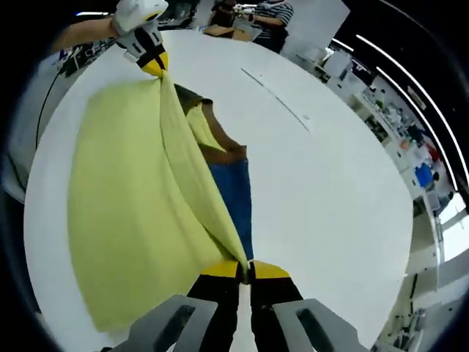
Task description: Fold the garment on the visible template until the final outline fits inside the template.
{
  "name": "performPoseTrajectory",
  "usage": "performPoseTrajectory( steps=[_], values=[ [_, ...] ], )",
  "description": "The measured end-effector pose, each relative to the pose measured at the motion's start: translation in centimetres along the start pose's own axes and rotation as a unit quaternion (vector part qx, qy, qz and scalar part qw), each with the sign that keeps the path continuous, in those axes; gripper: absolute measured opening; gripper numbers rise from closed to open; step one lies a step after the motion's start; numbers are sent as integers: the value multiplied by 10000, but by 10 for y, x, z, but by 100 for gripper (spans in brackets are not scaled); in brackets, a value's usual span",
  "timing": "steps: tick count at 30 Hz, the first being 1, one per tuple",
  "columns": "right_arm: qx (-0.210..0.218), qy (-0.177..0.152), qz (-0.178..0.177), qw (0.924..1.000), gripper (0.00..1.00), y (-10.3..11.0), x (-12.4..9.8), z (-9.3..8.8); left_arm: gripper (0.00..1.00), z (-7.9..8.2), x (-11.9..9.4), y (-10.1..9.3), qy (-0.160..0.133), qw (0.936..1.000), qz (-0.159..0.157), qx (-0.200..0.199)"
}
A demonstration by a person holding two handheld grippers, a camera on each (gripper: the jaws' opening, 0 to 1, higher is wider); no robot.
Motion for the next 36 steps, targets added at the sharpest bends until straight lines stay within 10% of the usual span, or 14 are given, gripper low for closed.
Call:
performPoseTrajectory(
  steps=[14,36],
  values=[
    [93,-402,76,9991,23,7,-13,13,16,-13,-4,1,-642,9971,-205,347],
    [-62,-447,-344,9984,0,7,5,14,2,-12,-4,4,-735,9960,290,409]
  ],
)
Point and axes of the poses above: the point that each gripper's makers call its tool centre point, and the gripper's own axes: x roughly forward along the fingers, y roughly to its left, z roughly out of its top, the point moved 6 cm from there along -x, roughly backward along the fingers, and after that the axes turned 11 degrees about -z, right-handed, at the moved point
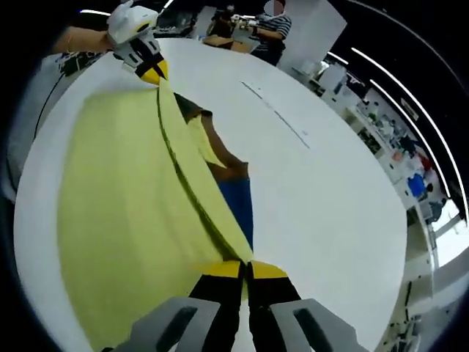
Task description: Fold the garment on the visible template until the final outline fits inside the template.
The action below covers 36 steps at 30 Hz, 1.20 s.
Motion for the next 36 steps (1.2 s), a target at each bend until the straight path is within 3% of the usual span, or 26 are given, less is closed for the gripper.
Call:
performPoseTrajectory(
  steps=[3,5,6,8,12,16,19,25,29,33,36],
  values=[
    [209,-98,-130,9996,0,-7,-2,3,2,3,-3,2,-172,9995,79,-250],
    [552,-121,-253,9981,0,-12,1,5,2,3,-1,5,-299,9958,176,-842],
    [701,-110,-273,9971,0,-13,3,5,2,2,1,7,-329,9911,190,-1275],
    [1061,-77,-404,9935,0,-17,6,6,2,2,4,10,-470,9839,310,-1699],
    [1584,30,-440,9864,0,-16,10,3,4,0,9,10,-372,9834,381,-1735],
    [1846,57,-588,9810,1,-22,9,2,10,2,5,13,-568,9703,525,-2291],
    [2139,5,-643,9747,10,-26,5,3,18,2,1,16,-708,9695,550,-2282],
    [3119,49,-175,9499,37,-20,-1,1,34,2,-8,10,-839,9720,362,-2166],
    [3220,97,-15,9467,51,-16,-7,0,44,6,-17,4,-1034,9754,183,-1940],
    [3437,67,230,9388,62,-10,-17,3,52,6,-26,-4,-1057,9782,46,-1784],
    [3431,57,330,9387,67,-5,-26,5,56,3,-32,-9,-1072,9767,-76,-1860]
  ],
)
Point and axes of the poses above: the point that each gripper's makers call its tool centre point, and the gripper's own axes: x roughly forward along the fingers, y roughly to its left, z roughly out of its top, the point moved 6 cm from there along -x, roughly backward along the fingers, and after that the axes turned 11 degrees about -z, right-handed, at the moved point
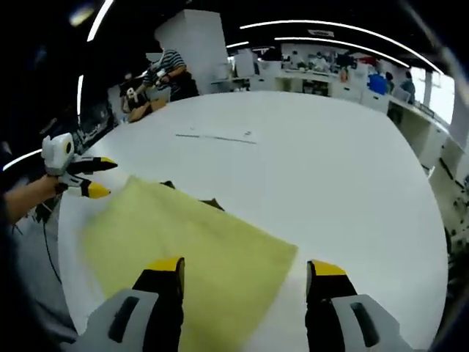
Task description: Fold the garment on the visible template until the final outline fits inside the template.
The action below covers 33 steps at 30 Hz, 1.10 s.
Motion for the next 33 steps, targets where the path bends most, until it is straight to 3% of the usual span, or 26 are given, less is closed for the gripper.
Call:
performPoseTrajectory(
  steps=[5,16,25,33],
  values=[
    [-21,88,187,9998,72,8,-16,-8,60,-6,-12,-9,-178,9991,-231,-311],
    [-162,153,422,9989,71,17,-49,-33,57,-29,-44,-37,-118,9975,-675,-164],
    [-324,261,738,9964,65,31,-72,-59,51,-50,-62,-55,-188,9961,-824,-244],
    [-370,487,813,9948,55,34,-81,-85,38,-69,-67,-65,-244,9945,-927,-433]
  ],
)
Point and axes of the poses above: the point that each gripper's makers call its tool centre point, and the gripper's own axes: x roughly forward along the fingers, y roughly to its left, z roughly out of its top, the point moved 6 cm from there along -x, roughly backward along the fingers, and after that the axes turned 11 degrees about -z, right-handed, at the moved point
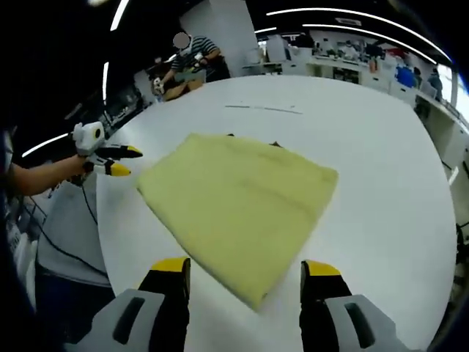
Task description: Fold the garment on the visible template until the final outline fits inside the template.
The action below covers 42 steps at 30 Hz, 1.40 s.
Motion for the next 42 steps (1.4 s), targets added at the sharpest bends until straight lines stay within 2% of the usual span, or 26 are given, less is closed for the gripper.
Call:
performPoseTrajectory(
  steps=[12,15,19,26,30,34,36,39,42],
  values=[
    [57,58,75,9999,37,6,3,-20,20,-30,7,-9,320,9992,-175,-150],
    [40,53,66,10000,34,7,3,-21,17,-31,9,-10,225,9993,-249,-169],
    [35,29,27,10000,27,5,5,-22,12,-33,13,-10,352,9991,-241,-54],
    [75,49,-19,10000,20,4,7,-26,4,-32,12,-10,266,9994,-230,-63],
    [8,28,-92,10000,11,1,8,-27,2,-35,11,-11,392,9989,-258,-54],
    [15,33,-151,9999,0,-3,9,-29,1,-32,9,-11,538,9981,-239,158],
    [39,27,-144,9999,0,-4,8,-29,1,-30,9,-11,599,9975,-209,306],
    [-23,23,-119,9999,0,-4,8,-30,1,-29,8,-12,818,9938,-167,731],
    [-123,21,-131,9998,0,-5,7,-31,1,-28,8,-13,888,9924,-139,842]
  ],
)
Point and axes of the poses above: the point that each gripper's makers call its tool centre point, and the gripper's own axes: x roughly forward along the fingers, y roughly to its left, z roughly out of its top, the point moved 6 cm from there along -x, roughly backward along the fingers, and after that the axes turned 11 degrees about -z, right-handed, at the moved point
